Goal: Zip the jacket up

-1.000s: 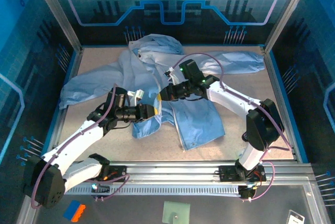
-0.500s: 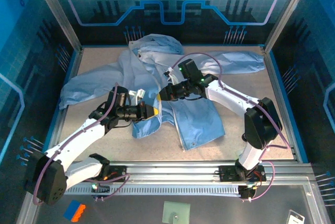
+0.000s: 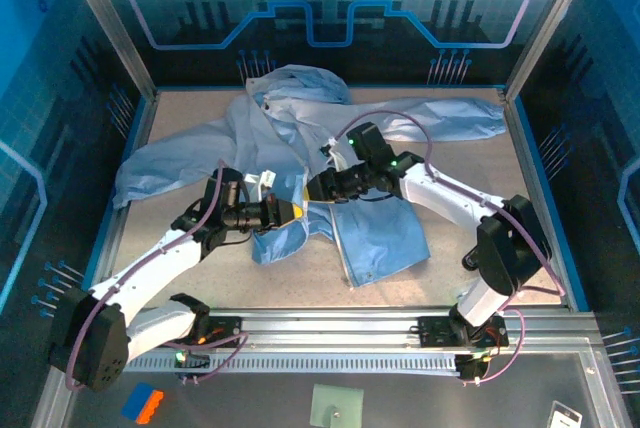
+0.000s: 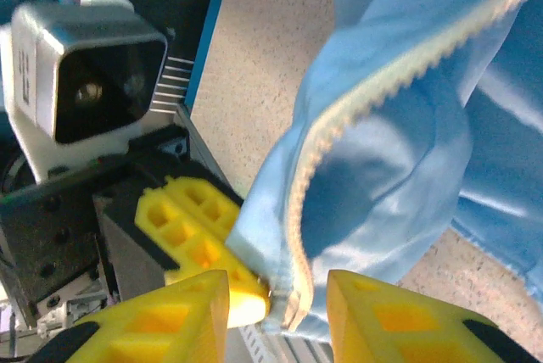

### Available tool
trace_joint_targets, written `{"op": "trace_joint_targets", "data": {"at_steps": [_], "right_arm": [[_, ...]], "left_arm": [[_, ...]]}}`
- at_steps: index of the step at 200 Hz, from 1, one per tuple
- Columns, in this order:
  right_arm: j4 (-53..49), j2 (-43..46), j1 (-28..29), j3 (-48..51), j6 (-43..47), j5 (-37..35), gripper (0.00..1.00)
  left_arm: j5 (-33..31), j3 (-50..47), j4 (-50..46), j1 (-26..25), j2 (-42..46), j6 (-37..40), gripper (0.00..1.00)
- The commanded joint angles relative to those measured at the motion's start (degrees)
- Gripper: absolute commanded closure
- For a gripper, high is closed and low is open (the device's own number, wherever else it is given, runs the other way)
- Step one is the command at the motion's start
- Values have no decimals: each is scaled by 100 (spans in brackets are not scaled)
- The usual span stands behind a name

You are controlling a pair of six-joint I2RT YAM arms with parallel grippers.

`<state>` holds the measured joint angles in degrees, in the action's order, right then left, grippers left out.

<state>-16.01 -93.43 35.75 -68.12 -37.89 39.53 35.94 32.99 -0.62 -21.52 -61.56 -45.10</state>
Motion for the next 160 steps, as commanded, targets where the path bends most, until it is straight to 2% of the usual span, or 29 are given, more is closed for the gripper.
{"op": "trace_joint_targets", "data": {"at_steps": [1,46,88,96,110,117,126,139,160], "right_arm": [[726,119,125,354,-582,81,67],[1243,-102,139,428,-954,245,72],[1263,-169,174,283,-976,316,98],[1227,-146,178,261,-967,306,100],[988,-94,178,194,-857,245,100],[767,-67,178,125,-763,176,100],[466,-32,178,29,-615,74,100],[111,15,170,-81,-431,-83,100],[-95,8,139,-166,-301,-126,100]], "left_arm": [[200,-123,458,51,-31,-187,100],[378,-214,585,54,-27,-236,100],[369,-198,588,69,-26,-189,100],[348,-147,484,86,-22,-127,90],[251,35,12,144,42,124,60],[140,170,-354,178,110,280,52],[-2,343,-788,213,231,472,47],[-182,536,-1231,238,435,639,46],[-269,635,-1483,267,647,580,56]]}}
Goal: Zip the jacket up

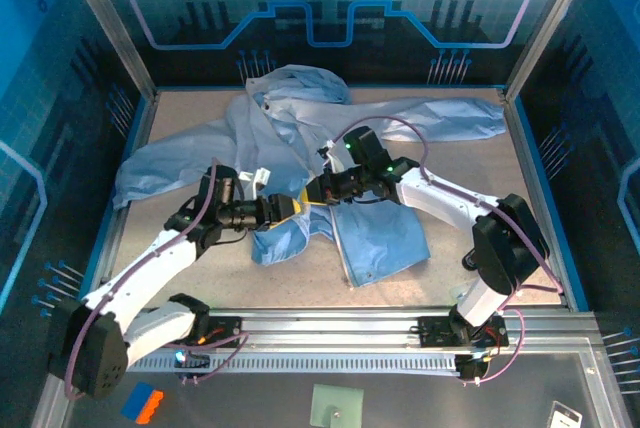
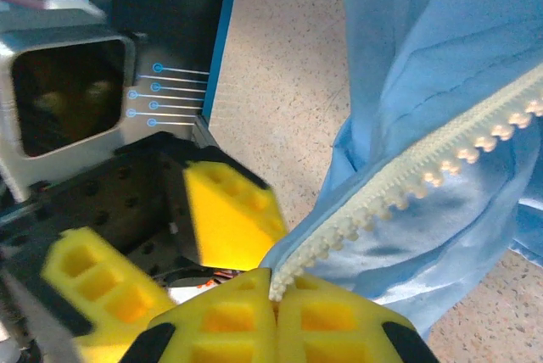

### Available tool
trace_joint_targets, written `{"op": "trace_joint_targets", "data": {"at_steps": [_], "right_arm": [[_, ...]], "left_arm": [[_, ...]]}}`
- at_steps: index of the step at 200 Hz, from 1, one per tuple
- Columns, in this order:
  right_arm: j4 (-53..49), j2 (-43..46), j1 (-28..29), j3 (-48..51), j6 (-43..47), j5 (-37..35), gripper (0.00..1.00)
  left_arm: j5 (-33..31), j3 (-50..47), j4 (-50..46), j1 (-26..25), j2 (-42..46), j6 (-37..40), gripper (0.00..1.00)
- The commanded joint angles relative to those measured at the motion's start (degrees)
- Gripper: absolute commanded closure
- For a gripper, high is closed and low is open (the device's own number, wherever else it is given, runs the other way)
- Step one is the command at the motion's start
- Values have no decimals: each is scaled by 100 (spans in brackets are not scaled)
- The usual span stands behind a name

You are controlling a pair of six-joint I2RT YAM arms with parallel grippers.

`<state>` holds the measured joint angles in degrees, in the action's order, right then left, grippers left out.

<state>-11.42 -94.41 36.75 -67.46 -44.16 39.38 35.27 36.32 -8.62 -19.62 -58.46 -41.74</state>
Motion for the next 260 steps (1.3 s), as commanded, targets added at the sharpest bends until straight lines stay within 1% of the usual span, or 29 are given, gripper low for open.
{"op": "trace_joint_targets", "data": {"at_steps": [1,12,31,46,64,89,101,126,154,182,207,230,240,260], "right_arm": [[-554,103,36,-237,324,-112,100],[-547,83,17,-249,326,-57,100],[-522,67,14,-281,328,14,100],[-506,63,10,-302,321,75,100],[-485,46,7,-320,313,169,100],[-384,-2,-1,-311,277,334,100],[-351,-39,-1,-320,252,373,100],[-198,-107,-1,-311,133,433,100],[-91,-172,-1,-328,59,477,100],[-62,-208,-1,-347,24,510,100],[-45,-218,-1,-350,13,507,100],[-57,-226,-8,-347,14,492,100],[-108,-214,-18,-347,29,472,93],[-288,-150,-144,-344,179,505,73]], "left_arm": [[-199,300,-675,74,340,231,56],[-131,211,-495,72,378,67,61],[-57,-10,-91,72,331,-174,62],[7,-160,206,72,250,-309,58],[233,-325,629,72,100,-422,52],[570,-493,1243,66,-128,-649,53],[630,-584,1507,68,-131,-776,56],[706,-651,1638,68,-111,-831,64],[816,-726,1830,70,-134,-948,68],[830,-788,1924,68,-122,-1008,74],[825,-801,1908,68,-95,-996,82],[823,-801,1874,67,-78,-969,96],[806,-797,1818,68,-51,-933,100],[726,-777,1589,72,14,-768,100]]}}
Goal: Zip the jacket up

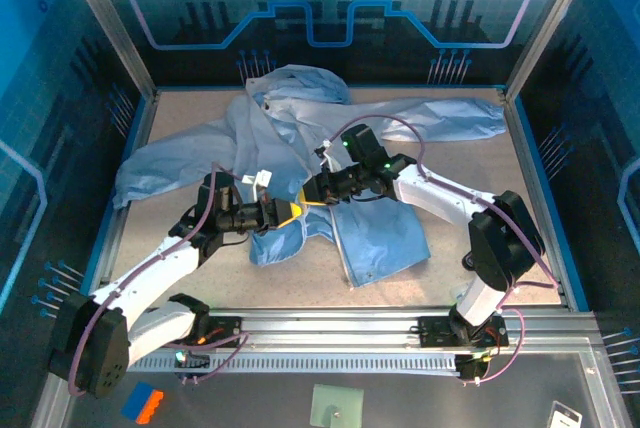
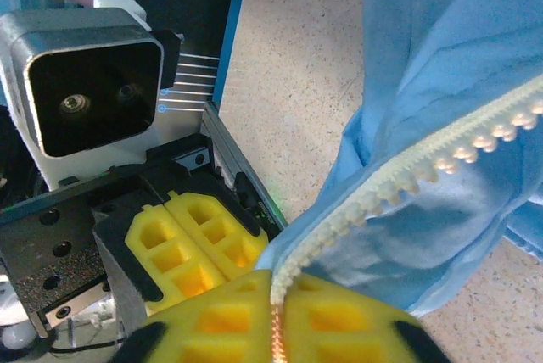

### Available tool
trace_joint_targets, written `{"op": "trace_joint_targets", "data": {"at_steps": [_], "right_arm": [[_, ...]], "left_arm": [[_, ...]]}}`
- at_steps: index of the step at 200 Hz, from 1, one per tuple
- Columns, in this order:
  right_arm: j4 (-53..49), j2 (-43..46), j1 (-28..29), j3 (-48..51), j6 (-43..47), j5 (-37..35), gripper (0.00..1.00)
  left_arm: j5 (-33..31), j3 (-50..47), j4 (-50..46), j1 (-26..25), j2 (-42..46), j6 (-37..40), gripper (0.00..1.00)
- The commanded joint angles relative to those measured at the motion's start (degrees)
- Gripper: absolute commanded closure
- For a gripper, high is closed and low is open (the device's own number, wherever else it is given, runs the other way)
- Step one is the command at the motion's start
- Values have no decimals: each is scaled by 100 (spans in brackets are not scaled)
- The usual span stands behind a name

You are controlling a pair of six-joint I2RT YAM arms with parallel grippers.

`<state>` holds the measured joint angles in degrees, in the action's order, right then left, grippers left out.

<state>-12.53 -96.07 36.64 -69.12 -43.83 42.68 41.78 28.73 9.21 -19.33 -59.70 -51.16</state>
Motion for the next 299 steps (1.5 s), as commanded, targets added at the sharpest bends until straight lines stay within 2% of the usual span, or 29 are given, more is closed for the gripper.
{"op": "trace_joint_targets", "data": {"at_steps": [1,11,27,53,77,109,174,242,252,260,284,299], "right_arm": [[-200,17,-145,-179,156,181,72],[-446,71,-320,-183,319,187,65],[-1057,244,-650,-146,707,-70,60],[-2645,426,-896,-214,1772,-1099,56],[-3831,371,-607,-165,2439,-2487,53],[-4307,446,12,487,2394,-3758,47],[-3993,626,797,1255,1615,-3862,41],[-3334,-209,1369,1549,1153,-3849,36],[-3268,-380,1470,1548,1085,-3828,37],[-3232,-457,1547,1533,1047,-3843,43],[-3209,-441,1692,1512,932,-4010,73],[-3313,-258,1706,1452,886,-4151,87]], "left_arm": [[71,-18,-215,44,145,188,100],[5,-1,-393,38,184,322,100],[-86,18,-618,44,196,477,100],[-272,42,-978,35,205,718,100],[-493,-19,-1176,29,174,835,100],[-482,-25,-1160,-22,-37,891,100],[-613,73,-1178,-293,-291,1002,100],[-815,-146,-1318,-491,7,897,100],[-813,-189,-1337,-501,82,881,100],[-821,-218,-1375,-499,142,902,100],[-856,-267,-1557,-493,222,1088,100],[-823,-264,-1576,-493,213,1134,100]]}}
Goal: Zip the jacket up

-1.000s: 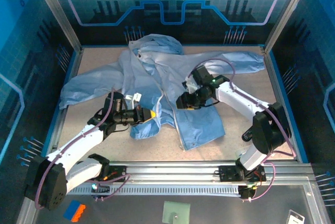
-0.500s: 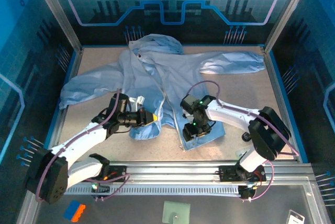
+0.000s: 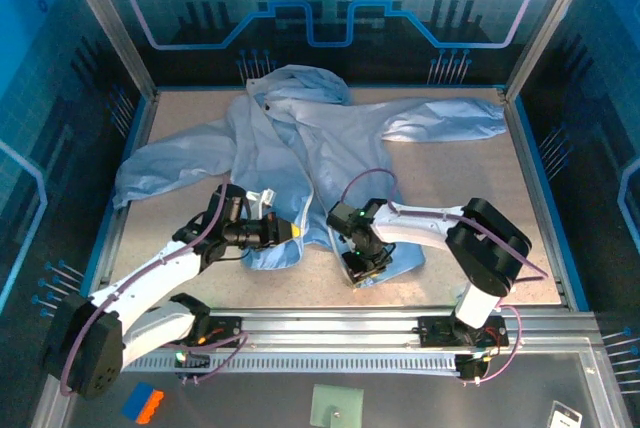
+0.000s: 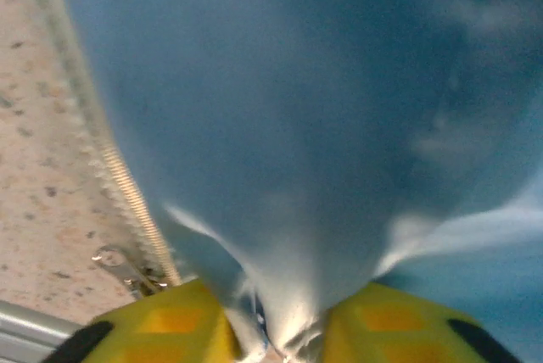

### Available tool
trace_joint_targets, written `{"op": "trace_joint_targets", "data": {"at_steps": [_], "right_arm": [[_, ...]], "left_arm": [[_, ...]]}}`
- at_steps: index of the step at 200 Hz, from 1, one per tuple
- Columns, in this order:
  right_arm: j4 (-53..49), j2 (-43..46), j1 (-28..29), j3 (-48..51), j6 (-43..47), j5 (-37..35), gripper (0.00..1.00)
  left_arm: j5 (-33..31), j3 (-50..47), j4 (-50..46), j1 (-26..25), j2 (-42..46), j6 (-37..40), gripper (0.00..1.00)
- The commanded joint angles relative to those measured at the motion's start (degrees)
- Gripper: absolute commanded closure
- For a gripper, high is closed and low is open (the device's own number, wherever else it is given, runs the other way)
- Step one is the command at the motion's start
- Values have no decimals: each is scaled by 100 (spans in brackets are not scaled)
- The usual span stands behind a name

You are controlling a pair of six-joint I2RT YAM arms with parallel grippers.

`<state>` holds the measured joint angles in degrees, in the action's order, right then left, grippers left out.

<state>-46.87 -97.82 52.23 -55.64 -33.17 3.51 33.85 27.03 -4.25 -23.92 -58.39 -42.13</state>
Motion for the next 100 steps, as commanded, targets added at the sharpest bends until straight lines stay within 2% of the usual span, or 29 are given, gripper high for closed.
{"op": "trace_joint_targets", "data": {"at_steps": [1,18,49,80,100], "right_arm": [[110,-59,143,100,-185,-249,88],[-86,333,140,-64,-171,-431,95],[-493,911,-170,-636,108,-601,96],[-640,1043,-818,-1296,512,-123,93],[-323,816,-1194,-1586,737,297,92]], "left_arm": [[-24,-93,-227,-38,82,231,100],[16,-76,-141,-40,91,215,100],[-57,30,120,-39,-13,204,100],[-67,155,961,-41,-491,-238,100],[-97,375,1418,-38,-973,-407,100]]}}
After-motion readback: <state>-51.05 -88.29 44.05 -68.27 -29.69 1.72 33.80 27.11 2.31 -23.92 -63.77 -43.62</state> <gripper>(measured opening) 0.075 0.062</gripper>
